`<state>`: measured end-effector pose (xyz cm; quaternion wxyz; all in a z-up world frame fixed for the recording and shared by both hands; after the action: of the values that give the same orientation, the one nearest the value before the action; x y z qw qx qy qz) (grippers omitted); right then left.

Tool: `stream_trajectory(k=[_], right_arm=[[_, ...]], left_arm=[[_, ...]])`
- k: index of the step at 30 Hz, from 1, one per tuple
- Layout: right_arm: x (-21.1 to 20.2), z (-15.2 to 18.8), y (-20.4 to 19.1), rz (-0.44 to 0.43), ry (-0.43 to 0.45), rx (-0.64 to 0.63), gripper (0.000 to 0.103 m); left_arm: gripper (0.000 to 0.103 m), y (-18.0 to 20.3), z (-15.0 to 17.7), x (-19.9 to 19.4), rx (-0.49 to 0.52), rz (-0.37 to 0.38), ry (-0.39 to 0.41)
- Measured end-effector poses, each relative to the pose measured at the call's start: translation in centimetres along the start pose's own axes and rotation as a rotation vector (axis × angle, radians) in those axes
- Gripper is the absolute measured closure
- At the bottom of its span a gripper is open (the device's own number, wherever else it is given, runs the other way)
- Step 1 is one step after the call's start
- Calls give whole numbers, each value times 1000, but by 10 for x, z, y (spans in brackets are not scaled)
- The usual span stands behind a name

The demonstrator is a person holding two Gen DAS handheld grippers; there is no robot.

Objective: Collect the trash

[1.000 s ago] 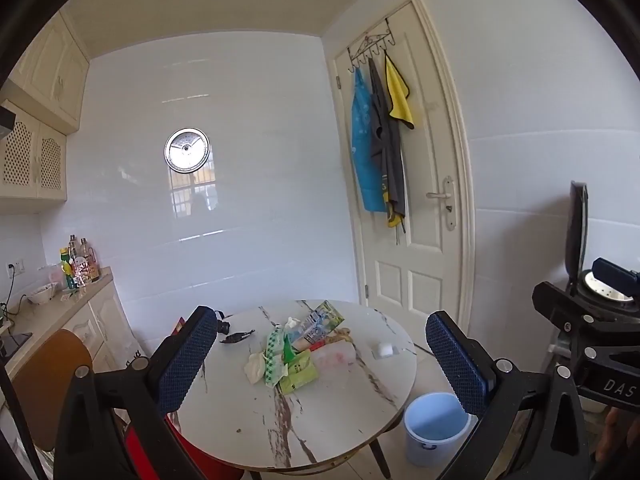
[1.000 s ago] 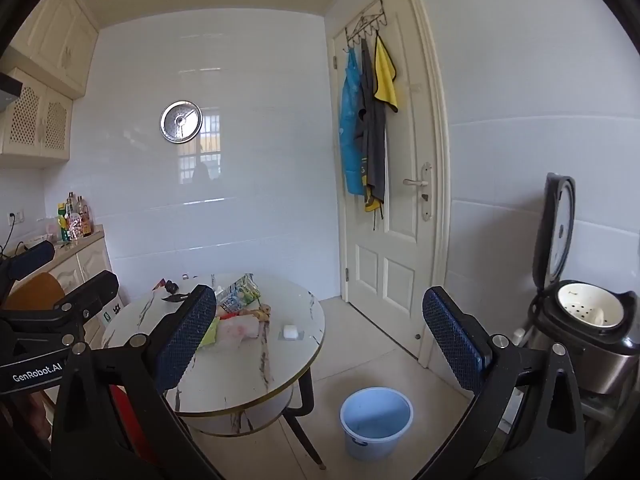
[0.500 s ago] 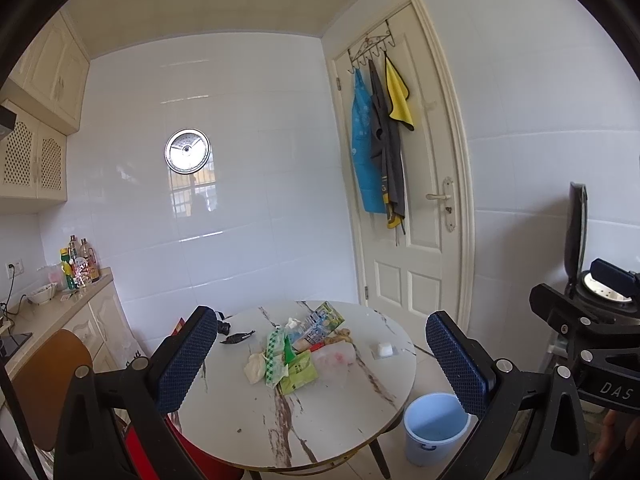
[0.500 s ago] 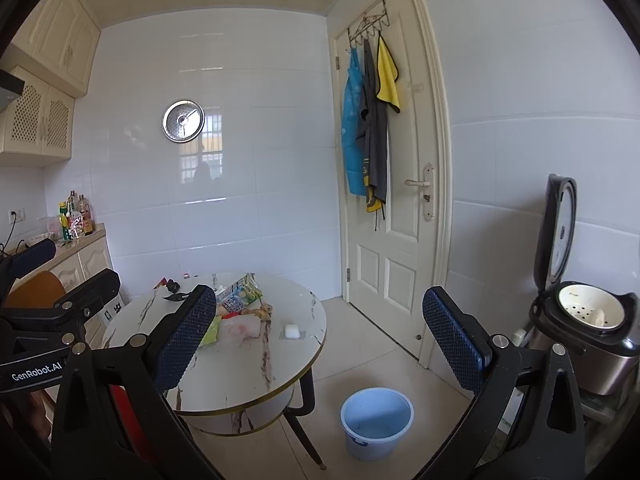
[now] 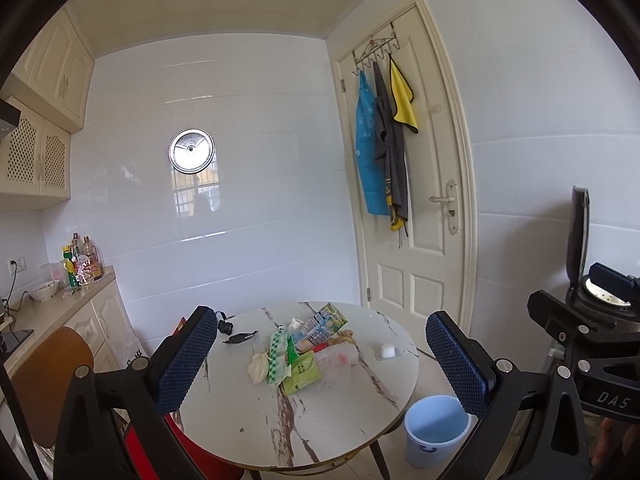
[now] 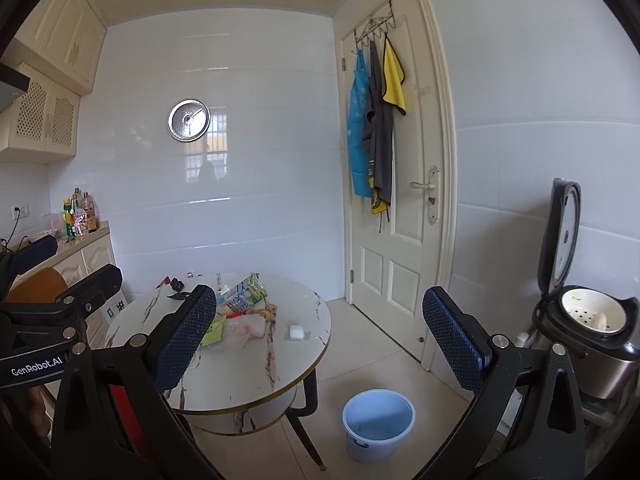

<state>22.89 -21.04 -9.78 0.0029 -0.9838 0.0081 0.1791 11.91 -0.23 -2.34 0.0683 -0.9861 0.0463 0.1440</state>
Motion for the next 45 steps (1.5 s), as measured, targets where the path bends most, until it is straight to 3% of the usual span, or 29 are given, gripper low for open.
stream_trajectory(k=[32, 45], right_arm=[[4, 2, -2, -13, 3, -6, 0], [30, 6, -12, -25, -34, -32, 0]], left_arm=[[1, 4, 0, 6, -27, -2, 12], [1, -20, 9, 41, -63, 5, -22]])
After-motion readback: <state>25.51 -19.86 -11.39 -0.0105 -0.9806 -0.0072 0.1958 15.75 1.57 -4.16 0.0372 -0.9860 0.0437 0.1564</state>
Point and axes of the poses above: each gripper's, at about its wrist camera, not at the fingertips, and x roughly the way its jaws point, y to its right, z to its underside, the point moved 8 cm from there along x, roughly the way its jaws point, and after that the axes turned 6 degrees about -y, right-handed, at the moved point
